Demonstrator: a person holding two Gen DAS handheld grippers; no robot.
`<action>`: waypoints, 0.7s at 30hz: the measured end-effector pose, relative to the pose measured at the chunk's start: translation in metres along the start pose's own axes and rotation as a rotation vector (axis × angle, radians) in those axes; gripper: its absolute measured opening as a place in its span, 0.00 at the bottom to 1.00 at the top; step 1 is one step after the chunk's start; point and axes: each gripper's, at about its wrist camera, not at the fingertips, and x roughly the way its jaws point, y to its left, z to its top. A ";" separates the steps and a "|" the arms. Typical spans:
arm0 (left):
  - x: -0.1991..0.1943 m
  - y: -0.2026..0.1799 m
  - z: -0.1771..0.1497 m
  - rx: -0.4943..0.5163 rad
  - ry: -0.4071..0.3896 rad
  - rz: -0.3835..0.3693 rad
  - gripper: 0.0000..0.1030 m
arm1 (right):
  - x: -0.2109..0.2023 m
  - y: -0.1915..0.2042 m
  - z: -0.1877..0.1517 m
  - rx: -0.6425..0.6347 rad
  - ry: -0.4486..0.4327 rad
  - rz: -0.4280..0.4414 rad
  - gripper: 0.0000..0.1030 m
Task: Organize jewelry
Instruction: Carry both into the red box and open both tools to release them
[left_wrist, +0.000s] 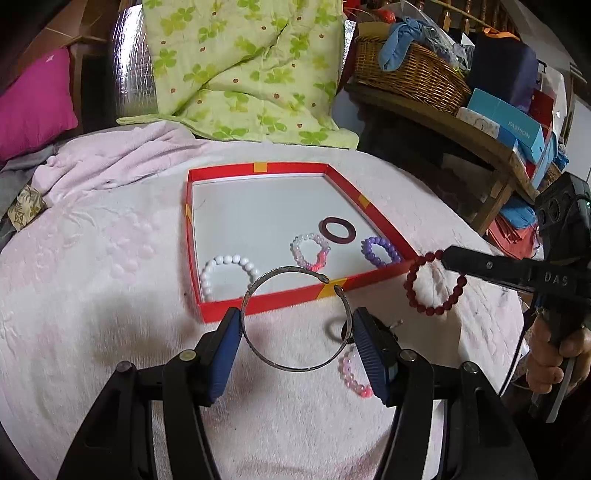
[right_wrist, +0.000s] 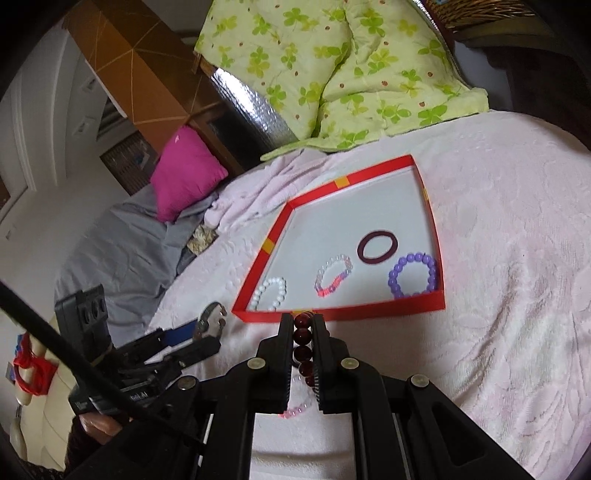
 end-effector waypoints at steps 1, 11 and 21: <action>0.001 -0.001 0.001 0.000 -0.003 0.006 0.61 | -0.001 -0.001 0.003 0.010 -0.014 0.009 0.10; 0.023 0.001 0.037 -0.016 -0.025 0.018 0.61 | 0.010 -0.015 0.047 0.063 -0.128 -0.013 0.10; 0.073 0.011 0.093 0.008 -0.003 0.021 0.61 | 0.067 -0.057 0.104 0.118 -0.131 -0.122 0.10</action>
